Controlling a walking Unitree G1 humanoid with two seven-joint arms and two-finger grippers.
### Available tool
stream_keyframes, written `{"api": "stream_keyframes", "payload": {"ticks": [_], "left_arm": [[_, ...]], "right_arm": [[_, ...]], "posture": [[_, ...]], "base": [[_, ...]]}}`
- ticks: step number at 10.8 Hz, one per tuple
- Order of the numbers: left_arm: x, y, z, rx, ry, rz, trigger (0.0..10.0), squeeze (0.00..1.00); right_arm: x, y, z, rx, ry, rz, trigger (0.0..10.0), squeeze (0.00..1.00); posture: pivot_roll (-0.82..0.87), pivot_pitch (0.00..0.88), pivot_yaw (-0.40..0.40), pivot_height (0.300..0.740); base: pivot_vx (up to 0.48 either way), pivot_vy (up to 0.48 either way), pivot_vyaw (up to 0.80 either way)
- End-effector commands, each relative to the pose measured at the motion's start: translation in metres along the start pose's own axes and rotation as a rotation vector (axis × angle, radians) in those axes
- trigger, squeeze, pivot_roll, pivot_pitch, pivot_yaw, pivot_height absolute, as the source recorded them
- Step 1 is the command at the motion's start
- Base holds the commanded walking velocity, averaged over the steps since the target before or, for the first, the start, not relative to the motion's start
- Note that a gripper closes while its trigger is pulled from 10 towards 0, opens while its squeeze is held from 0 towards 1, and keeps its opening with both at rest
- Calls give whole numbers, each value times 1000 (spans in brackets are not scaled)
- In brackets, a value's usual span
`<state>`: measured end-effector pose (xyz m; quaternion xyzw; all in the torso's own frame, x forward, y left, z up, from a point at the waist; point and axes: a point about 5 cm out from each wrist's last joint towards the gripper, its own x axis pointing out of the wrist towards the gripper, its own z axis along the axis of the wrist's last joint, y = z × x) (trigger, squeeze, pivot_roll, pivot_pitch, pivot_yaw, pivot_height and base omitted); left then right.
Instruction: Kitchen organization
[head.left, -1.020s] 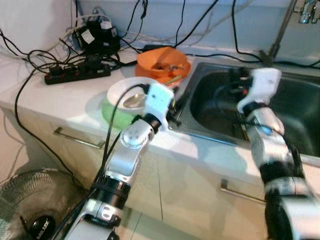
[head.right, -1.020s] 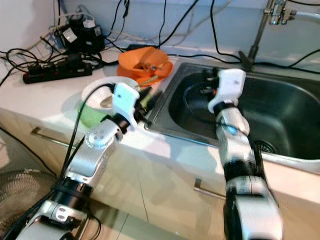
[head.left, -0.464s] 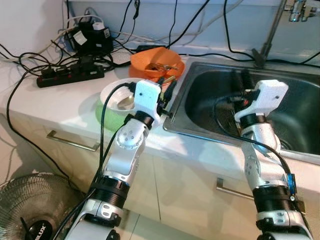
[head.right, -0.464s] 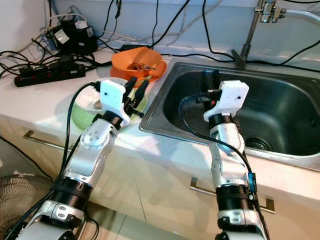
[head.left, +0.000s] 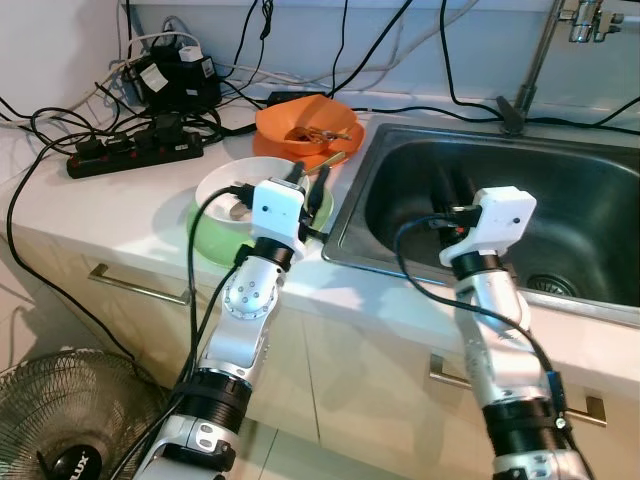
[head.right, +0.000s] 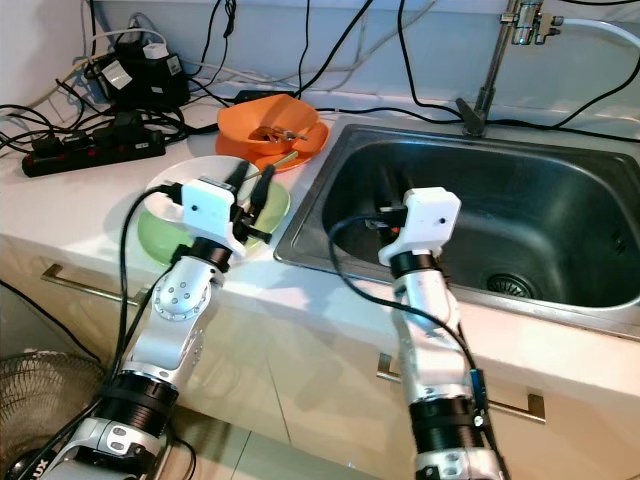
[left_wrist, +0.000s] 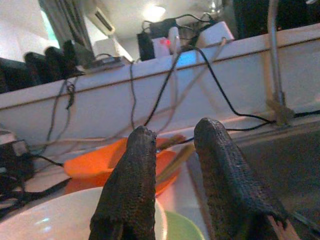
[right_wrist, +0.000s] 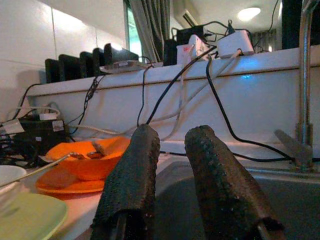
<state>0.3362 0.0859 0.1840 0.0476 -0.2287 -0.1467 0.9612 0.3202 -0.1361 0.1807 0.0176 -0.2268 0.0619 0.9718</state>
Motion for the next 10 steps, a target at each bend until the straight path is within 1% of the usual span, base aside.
{"api": "stream_keyframes", "payload": {"ticks": [1,2,4,6,8,10], "left_arm": [[-5,9,-3,21,5,51,10000,0],[-8,13,-3,16,6,77,10000,0],[-7,12,-4,22,11,72,10000,0],[-7,16,-10,-17,57,97,10000,0],[-10,19,-13,-68,78,117,10000,0],[-13,25,-16,-77,99,137,10000,0]], "right_arm": [[-3,3,1,5,-10,-12,10000,0],[-5,5,0,10,-7,-22,10000,0],[-3,7,-2,10,3,-27,10000,0],[-3,7,-3,8,14,-34,10000,0],[-1,6,-3,3,20,-39,10000,0],[0,5,-5,1,32,-43,10000,0]], "posture": [[19,0,106,740],[19,0,106,740],[29,0,102,740],[30,0,99,740],[35,5,97,740],[42,13,97,740]], "base": [[0,0,0],[0,0,0],[0,0,0],[0,0,0],[0,0,0],[0,0,0]]}}
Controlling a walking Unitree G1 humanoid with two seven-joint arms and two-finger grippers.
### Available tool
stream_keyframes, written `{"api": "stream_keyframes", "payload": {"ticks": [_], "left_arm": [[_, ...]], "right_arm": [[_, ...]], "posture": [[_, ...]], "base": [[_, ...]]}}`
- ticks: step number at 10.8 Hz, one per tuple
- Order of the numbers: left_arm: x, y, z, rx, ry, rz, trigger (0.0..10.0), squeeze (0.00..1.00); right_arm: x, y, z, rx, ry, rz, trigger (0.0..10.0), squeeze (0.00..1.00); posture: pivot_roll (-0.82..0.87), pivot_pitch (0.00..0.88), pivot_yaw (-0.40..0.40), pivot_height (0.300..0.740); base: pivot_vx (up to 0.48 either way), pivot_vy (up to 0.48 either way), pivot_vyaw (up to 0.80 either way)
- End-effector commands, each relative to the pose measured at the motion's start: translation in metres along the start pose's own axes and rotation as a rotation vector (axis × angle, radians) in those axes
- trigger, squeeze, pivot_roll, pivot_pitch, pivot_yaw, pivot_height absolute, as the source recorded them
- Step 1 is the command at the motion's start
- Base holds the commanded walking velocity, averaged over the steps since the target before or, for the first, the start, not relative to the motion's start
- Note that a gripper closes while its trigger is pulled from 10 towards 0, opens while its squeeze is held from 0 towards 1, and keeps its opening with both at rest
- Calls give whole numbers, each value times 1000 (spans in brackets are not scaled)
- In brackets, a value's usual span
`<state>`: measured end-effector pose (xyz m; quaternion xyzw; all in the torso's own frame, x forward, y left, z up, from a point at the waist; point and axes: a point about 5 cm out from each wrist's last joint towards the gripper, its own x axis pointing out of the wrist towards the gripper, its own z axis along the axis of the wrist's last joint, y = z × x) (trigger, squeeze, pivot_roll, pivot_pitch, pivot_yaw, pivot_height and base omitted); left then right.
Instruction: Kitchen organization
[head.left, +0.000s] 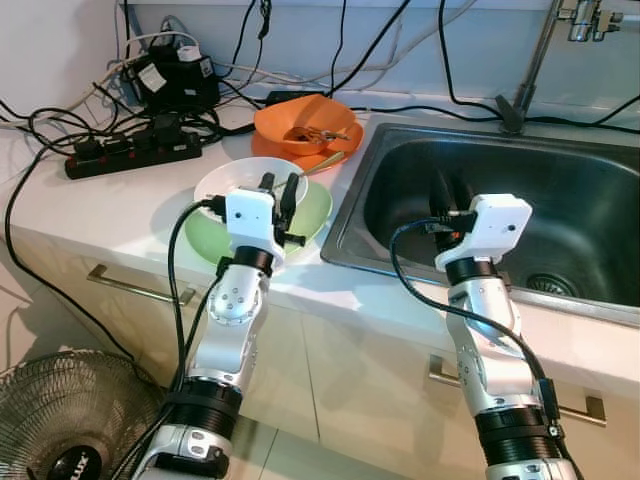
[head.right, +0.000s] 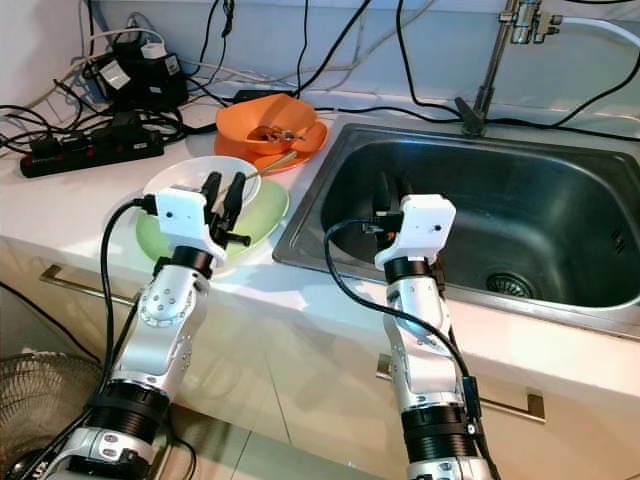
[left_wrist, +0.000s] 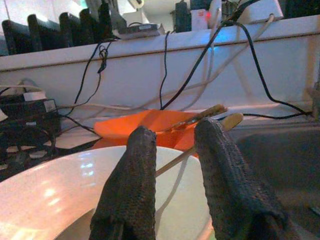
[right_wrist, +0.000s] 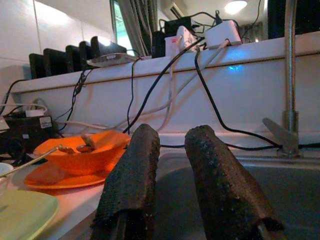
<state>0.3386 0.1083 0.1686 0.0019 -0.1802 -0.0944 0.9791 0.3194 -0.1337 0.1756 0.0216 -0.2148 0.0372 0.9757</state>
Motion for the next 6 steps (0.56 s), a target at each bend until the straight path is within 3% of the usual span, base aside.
{"api": "stream_keyframes", "payload": {"ticks": [1,6], "left_arm": [[-2,8,-2,1,18,23,10000,0],[-5,24,-7,13,60,82,10000,0]], "right_arm": [[3,3,0,5,10,7,10000,0],[4,2,-2,12,22,-1,10000,0]], "posture": [[40,13,98,740],[44,18,94,740]], "base": [[0,0,0],[0,0,0]]}}
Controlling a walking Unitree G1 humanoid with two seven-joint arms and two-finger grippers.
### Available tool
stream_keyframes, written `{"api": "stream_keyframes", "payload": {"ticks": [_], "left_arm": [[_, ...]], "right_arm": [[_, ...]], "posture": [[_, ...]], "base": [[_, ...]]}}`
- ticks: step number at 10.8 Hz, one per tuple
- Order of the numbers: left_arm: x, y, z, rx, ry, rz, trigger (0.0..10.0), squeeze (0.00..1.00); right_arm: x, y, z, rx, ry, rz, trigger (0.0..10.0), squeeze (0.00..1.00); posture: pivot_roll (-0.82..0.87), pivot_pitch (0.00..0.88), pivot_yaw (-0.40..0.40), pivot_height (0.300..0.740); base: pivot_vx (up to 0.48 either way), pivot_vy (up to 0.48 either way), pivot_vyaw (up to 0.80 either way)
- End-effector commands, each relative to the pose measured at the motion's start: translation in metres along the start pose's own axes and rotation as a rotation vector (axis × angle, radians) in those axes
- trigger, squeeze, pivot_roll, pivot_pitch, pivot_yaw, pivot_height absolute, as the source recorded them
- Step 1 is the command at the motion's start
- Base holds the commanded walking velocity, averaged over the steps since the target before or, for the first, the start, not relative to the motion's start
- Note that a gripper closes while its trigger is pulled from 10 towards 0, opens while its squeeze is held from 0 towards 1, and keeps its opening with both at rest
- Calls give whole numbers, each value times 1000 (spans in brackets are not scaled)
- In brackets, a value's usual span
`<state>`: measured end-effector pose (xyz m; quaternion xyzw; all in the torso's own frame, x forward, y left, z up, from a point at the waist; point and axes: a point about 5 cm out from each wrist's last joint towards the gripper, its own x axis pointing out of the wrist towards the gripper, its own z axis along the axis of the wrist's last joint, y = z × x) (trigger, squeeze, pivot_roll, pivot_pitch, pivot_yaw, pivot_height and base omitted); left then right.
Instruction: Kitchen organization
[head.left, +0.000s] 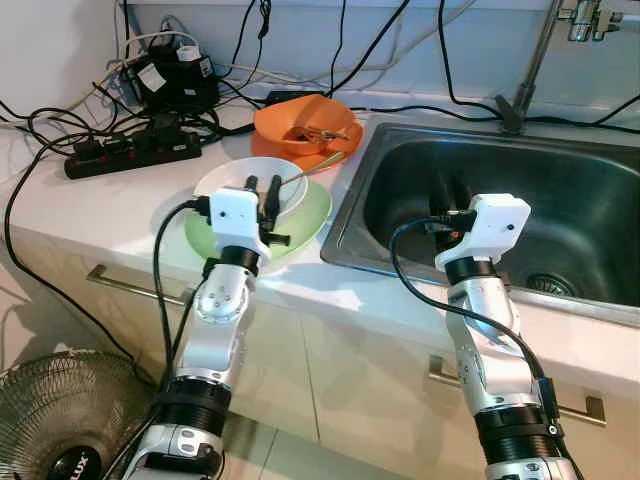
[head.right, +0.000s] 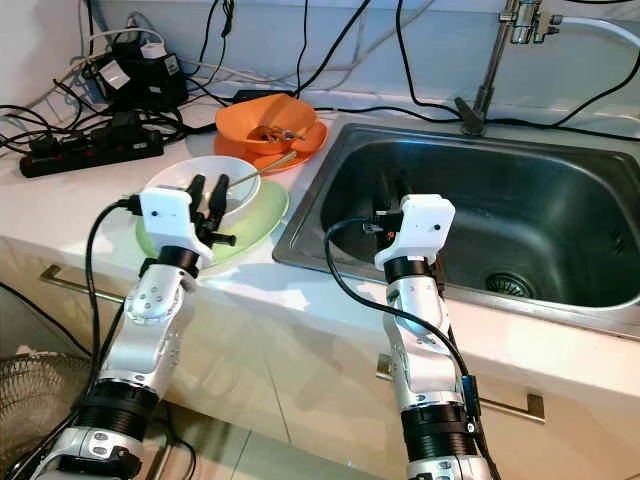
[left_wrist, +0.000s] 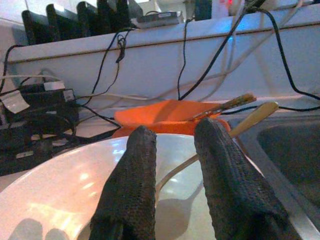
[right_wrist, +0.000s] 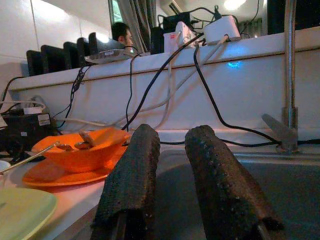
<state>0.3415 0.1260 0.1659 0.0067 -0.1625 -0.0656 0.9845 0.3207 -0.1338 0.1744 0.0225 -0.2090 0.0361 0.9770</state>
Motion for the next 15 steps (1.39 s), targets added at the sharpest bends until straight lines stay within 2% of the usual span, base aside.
{"api": "stream_keyframes", "payload": {"ticks": [1,3,4,5,6,7,8,9,10,12,15], "left_arm": [[-4,11,-6,2,32,42,10000,0],[-5,17,-7,5,39,68,10000,0],[-3,14,-2,5,17,45,10000,0],[1,0,10,-46,-40,-20,10000,0],[1,-10,13,-56,-52,-79,10000,0],[2,-13,12,-61,-48,-128,10000,0],[0,-23,12,14,-83,-204,10000,0],[-4,-28,8,17,-52,-230,10000,0],[-9,-32,-1,0,24,-239,10000,0],[-11,-28,-11,-29,82,-219,10000,0],[-10,-21,-14,-25,107,-186,10000,0]], "right_arm": [[4,2,-1,11,13,4,10000,0],[4,2,-1,10,17,4,10000,0],[4,2,-1,11,16,4,10000,0],[4,2,-1,13,14,3,10000,0],[5,2,-1,14,14,3,10000,0],[5,2,-1,14,14,2,10000,0],[5,2,-1,14,14,1,10000,0],[5,2,-1,14,15,0,10000,0],[5,2,-1,13,14,0,10000,0],[5,1,-1,12,14,-2,10000,0],[5,1,-1,12,14,-1,10000,0]], "posture": [[44,18,94,740],[45,17,92,740],[45,17,92,740],[46,18,90,740],[45,17,91,740],[44,16,92,740],[43,16,93,740],[44,15,94,740],[43,15,95,740],[43,16,95,740],[44,14,93,740]], "base": [[0,0,0],[0,0,0],[0,0,0],[0,0,0],[0,0,0],[0,0,0],[0,0,0],[0,0,0],[0,0,0],[0,0,0],[0,0,0]]}}
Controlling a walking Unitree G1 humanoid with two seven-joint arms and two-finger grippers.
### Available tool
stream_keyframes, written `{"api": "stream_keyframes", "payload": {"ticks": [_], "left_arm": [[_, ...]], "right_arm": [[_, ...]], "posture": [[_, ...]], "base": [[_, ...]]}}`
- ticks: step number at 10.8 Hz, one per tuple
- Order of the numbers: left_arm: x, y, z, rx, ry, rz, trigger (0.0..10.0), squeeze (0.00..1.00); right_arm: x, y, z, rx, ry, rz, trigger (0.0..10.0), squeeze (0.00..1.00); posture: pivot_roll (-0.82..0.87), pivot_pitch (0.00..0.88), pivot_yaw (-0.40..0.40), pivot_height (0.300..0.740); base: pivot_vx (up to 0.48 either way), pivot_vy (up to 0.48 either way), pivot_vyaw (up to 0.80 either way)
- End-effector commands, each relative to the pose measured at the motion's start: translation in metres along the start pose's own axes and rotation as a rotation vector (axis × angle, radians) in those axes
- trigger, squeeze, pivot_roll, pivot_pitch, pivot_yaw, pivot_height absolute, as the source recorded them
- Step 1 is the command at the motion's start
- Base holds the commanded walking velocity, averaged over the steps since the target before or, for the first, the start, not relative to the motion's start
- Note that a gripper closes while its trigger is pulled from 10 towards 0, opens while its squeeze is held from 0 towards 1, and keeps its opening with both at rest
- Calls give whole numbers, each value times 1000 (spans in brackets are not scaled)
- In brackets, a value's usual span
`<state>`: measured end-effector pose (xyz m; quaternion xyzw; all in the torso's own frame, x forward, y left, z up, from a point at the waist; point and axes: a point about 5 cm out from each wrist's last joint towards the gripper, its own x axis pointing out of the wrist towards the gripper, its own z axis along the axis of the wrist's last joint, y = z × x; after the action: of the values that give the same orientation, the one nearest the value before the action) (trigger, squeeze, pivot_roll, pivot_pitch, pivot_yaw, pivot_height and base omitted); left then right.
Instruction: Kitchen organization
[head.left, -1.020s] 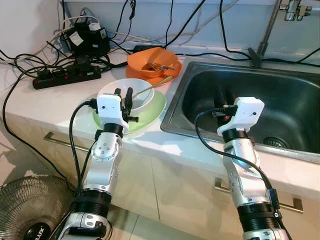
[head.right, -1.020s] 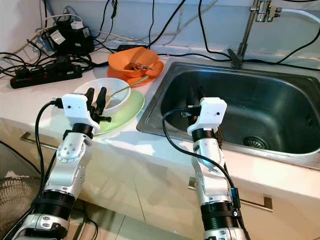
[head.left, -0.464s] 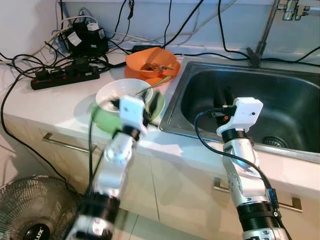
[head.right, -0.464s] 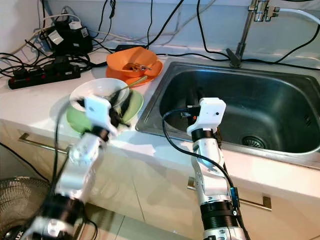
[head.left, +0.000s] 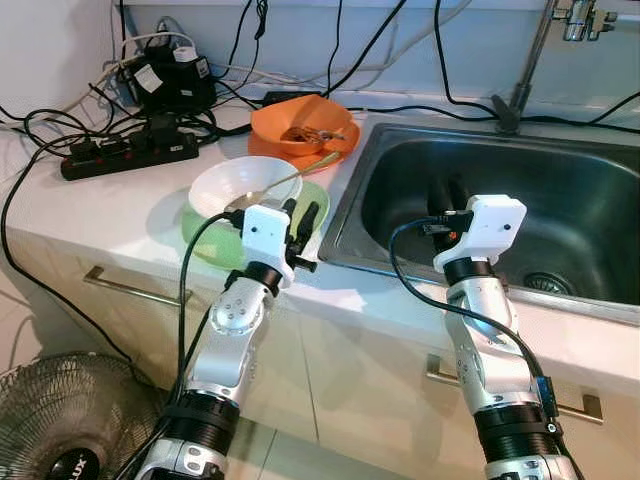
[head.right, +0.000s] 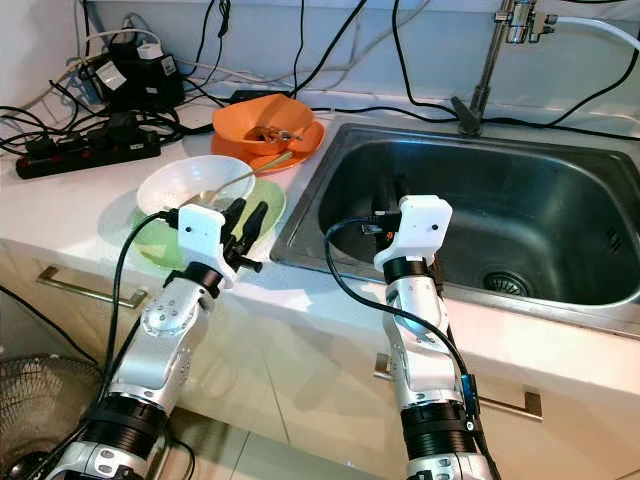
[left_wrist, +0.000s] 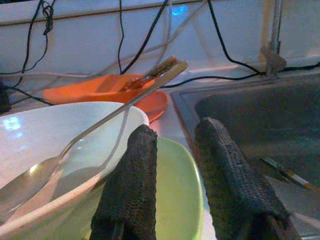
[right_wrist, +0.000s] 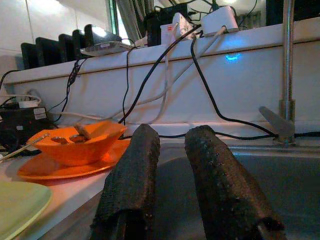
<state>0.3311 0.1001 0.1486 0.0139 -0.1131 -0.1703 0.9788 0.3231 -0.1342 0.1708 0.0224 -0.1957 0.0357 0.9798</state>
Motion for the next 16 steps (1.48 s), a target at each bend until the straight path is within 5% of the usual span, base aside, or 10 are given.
{"api": "stream_keyframes", "payload": {"ticks": [1,9,16], "left_arm": [[-1,10,0,6,6,46,10000,0],[3,11,25,-6,-104,33,10000,0],[-2,24,12,-24,-33,123,10000,0]], "right_arm": [[4,1,3,11,-13,1,10000,0],[4,0,1,10,-6,-4,10000,0],[4,0,-1,8,1,1,10000,0]], "posture": [[44,14,93,740],[47,17,91,740],[49,10,89,740]], "base": [[0,0,0],[0,0,0],[0,0,0]]}}
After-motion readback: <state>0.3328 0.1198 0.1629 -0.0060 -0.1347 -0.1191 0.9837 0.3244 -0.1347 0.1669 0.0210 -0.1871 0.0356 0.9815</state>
